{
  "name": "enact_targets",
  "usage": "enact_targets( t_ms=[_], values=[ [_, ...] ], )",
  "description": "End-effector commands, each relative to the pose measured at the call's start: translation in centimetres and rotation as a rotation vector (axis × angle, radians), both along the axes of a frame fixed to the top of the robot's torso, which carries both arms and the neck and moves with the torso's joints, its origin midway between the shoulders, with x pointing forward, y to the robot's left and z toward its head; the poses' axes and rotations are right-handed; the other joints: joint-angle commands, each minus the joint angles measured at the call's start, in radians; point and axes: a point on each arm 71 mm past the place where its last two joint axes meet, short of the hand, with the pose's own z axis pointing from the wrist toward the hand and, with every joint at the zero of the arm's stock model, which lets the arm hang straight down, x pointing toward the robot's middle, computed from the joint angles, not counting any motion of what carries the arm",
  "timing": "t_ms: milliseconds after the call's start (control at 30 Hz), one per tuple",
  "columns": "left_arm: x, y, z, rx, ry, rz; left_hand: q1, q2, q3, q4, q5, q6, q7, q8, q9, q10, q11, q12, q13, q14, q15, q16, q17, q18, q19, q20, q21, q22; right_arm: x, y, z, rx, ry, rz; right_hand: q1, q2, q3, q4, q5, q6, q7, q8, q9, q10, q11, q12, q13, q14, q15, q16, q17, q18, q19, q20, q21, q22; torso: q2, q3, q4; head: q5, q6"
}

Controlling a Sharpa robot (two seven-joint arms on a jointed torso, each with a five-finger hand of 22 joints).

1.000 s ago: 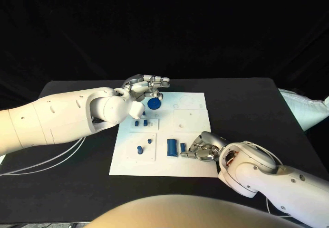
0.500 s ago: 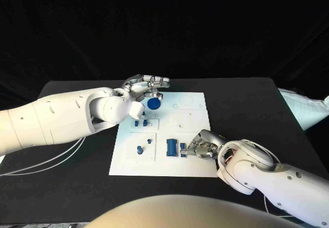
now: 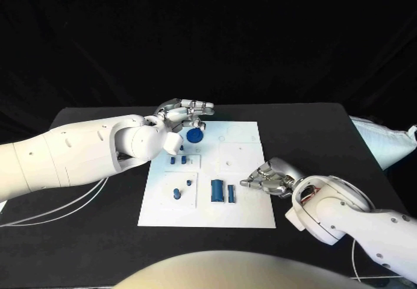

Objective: Assemble the parts on the task board

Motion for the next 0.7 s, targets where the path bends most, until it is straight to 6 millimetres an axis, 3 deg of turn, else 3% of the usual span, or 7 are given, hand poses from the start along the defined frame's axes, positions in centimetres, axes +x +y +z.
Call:
enact_targets(
  t_ms=[33, 233, 300, 400, 567, 600, 700],
  values=[
    [0.2, 0.1, -0.4, -0.029, 0.000, 0.014, -0.003, 0.007, -0.007, 0.003, -0.001, -0.005, 0.000, 0.003, 0.000, -0.010, 0.000, 0.005, 0.001, -0.009, 0.002, -0.004, -0.002, 0.011, 0.000, 0.004, -0.006, -0.001, 1.5, -0.7, 1.0, 0.322, 0.014, -0.081, 0.041, 0.009, 0.000, -0.020, 0.008, -0.032, 0.014, -0.019, -0.008, -0.059, 0.011, -0.142, -0.092, 0.032, 0.015, -0.068, -0.051, 0.023, -0.034, 0.013, -0.052, 0.042, -0.024, -0.0027, -0.0094, 0.002, 0.011],
    [0.8, 0.7, -1.7, -0.048, 0.012, 0.075, -0.039, -0.003, -0.038, 0.023, -0.004, -0.005, -0.006, 0.011, 0.001, -0.012, -0.002, 0.017, 0.002, -0.026, 0.006, -0.009, -0.008, 0.010, -0.012, 0.009, -0.022, -0.010, 4.8, -3.4, 1.5, 0.539, 0.000, -0.217, 0.117, 0.029, 0.016, -0.069, -0.007, -0.050, 0.021, -0.034, -0.017, -0.099, 0.016, -0.266, -0.191, 0.015, 0.017, -0.156, -0.134, 0.043, -0.078, 0.018, -0.122, -0.037, -0.060, -0.0081, -0.0204, 0.004, 0.041],
    [1.1, 1.0, -2.1, -0.053, 0.013, 0.101, -0.053, -0.010, -0.062, 0.031, -0.004, -0.001, -0.012, 0.018, 0.002, -0.012, -0.006, 0.025, 0.003, -0.047, 0.006, -0.022, -0.017, 0.011, -0.026, 0.011, -0.039, -0.020, 6.0, -4.3, 1.5, 0.609, -0.012, -0.264, 0.143, 0.037, 0.025, -0.085, -0.014, -0.072, 0.033, -0.044, -0.024, -0.139, 0.025, -0.317, -0.233, -0.040, 0.026, -0.323, -0.289, 0.075, -0.167, 0.023, -0.250, -0.178, -0.072, -0.0102, -0.0239, 0.004, 0.062],
    [1.5, 1.5, -2.8, -0.038, 0.018, 0.155, -0.055, -0.007, -0.100, 0.041, -0.004, 0.004, -0.019, 0.028, 0.001, -0.008, -0.007, 0.040, 0.004, -0.100, 0.005, -0.086, -0.052, 0.013, -0.070, 0.013, -0.096, -0.059, 7.6, -5.4, 1.0, 0.673, -0.029, -0.311, 0.182, 0.053, 0.045, -0.104, -0.020, -0.142, 0.064, -0.046, -0.048, -0.204, 0.056, -0.423, -0.336, -0.165, 0.052, -0.675, -0.575, 0.140, -0.371, 0.043, -0.576, -0.505, -0.092, -0.0134, -0.0353, 0.009, 0.084],
    [2.0, 2.6, -4.0, 0.007, 0.026, 0.248, -0.030, 0.012, -0.116, 0.047, 0.000, 0.019, -0.021, 0.040, 0.000, 0.016, -0.007, 0.045, -0.002, -0.175, 0.018, -0.289, -0.154, 0.010, -0.143, 0.025, -0.212, -0.150, 9.7, -6.6, 0.1, 0.735, -0.060, -0.333, 0.216, 0.057, 0.065, -0.119, -0.042, -0.194, 0.112, -0.048, -0.088, -0.284, 0.109, -0.606, -0.563, -0.273, 0.106, -0.961, -0.741, 0.142, -0.453, 0.101, -0.818, -0.680, -0.109, -0.0134, -0.0416, 0.013, 0.128],
    [2.1, 2.9, -4.4, 0.010, 0.026, 0.264, -0.029, 0.008, -0.115, 0.051, -0.002, 0.017, -0.018, 0.035, -0.002, 0.019, -0.001, 0.030, -0.009, -0.194, 0.029, -0.375, -0.191, 0.008, -0.176, 0.036, -0.259, -0.188, 10.1, -6.8, -0.1, 0.756, -0.064, -0.333, 0.226, 0.055, 0.073, -0.125, -0.047, -0.181, 0.111, -0.048, -0.100, -0.285, 0.123, -0.639, -0.622, -0.334, 0.128, -1.048, -0.797, 0.143, -0.492, 0.112, -0.891, -0.728, -0.112, -0.0126, -0.0439, 0.017, 0.137],
    [2.2, 3.1, -4.7, -0.006, 0.019, 0.267, -0.020, 0.005, -0.114, 0.056, -0.002, 0.014, -0.019, 0.027, -0.002, 0.020, 0.007, -0.001, -0.015, -0.190, 0.049, -0.491, -0.238, 0.012, -0.199, 0.053, -0.319, -0.249, 10.6, -7.0, -0.3, 0.778, -0.070, -0.331, 0.239, 0.056, 0.092, -0.136, -0.054, -0.176, 0.108, -0.050, -0.133, -0.276, 0.134, -0.681, -0.720, -0.355, 0.144, -1.140, -0.877, 0.146, -0.504, 0.133, -0.976, -0.794, -0.117, -0.0123, -0.0445, 0.022, 0.147]
  ],
)
